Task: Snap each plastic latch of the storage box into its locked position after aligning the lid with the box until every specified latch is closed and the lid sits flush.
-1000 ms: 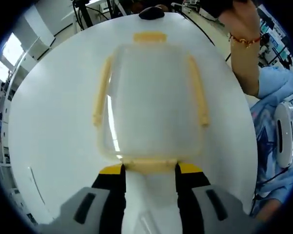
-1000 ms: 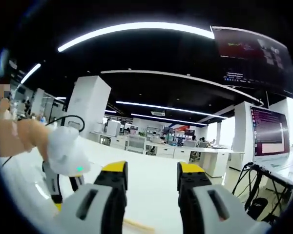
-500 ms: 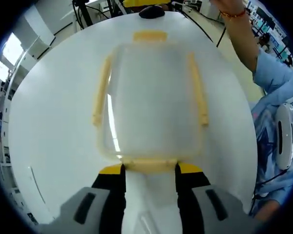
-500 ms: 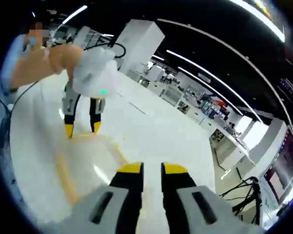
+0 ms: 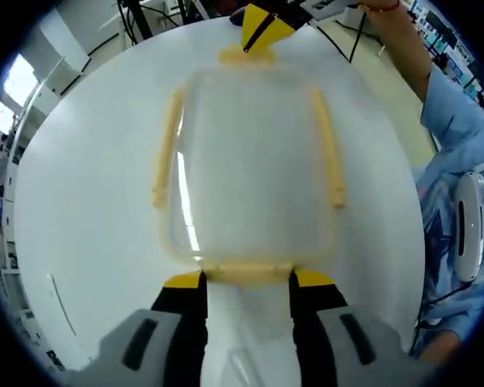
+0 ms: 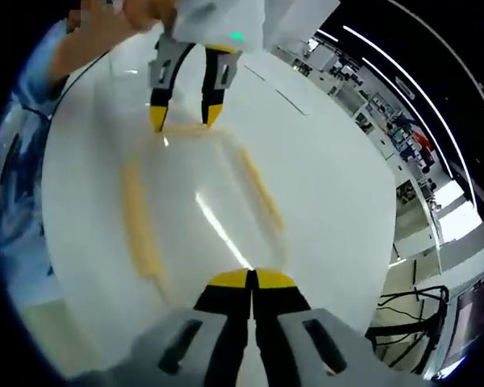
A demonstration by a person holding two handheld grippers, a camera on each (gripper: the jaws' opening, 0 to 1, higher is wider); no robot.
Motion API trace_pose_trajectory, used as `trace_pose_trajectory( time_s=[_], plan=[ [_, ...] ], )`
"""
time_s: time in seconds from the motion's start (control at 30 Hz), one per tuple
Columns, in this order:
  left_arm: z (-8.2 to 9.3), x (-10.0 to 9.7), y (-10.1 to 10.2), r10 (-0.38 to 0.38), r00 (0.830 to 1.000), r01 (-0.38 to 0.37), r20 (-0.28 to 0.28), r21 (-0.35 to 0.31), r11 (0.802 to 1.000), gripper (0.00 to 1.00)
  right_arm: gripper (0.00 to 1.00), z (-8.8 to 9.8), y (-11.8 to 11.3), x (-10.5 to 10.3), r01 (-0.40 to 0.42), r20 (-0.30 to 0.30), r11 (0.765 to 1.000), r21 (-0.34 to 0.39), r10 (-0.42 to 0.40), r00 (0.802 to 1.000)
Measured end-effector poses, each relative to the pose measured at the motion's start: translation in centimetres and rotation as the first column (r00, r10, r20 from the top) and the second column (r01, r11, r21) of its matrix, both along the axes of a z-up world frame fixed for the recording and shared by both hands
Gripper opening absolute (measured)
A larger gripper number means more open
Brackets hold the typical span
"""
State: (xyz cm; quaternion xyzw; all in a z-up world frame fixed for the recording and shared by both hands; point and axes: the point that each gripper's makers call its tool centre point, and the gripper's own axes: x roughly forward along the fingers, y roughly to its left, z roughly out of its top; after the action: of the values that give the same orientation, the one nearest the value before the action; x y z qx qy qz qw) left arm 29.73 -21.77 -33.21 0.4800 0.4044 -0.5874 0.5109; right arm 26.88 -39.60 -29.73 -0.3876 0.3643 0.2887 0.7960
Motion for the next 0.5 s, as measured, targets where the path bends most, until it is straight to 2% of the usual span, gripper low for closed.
trace_pose_trajectory(
  time_s=[0.13,0.27,0.5],
  plan=[
    [0.0,0.0,0.0,0.0,1.0,0.0,0.0,-0.001,1.0,0.39,0.0,-0.6,-1.5,0.0,0.023,-0.026,0.999,-0.034,-0.024,0.999],
    [0.0,0.0,0.0,-0.002,1.0,0.002,-0.001,-0.004,1.0,0.39,0.0,-1.2,-1.7,-0.4,0.022,-0.043,1.0,-0.016,-0.023,0.999],
    [-0.1,-0.1,0.0,-0.001,1.0,0.001,-0.001,-0.004,1.0,0.39,0.0,-1.7,-2.4,-0.5,0.034,-0.051,0.999,-0.027,-0.035,0.998]
  ],
)
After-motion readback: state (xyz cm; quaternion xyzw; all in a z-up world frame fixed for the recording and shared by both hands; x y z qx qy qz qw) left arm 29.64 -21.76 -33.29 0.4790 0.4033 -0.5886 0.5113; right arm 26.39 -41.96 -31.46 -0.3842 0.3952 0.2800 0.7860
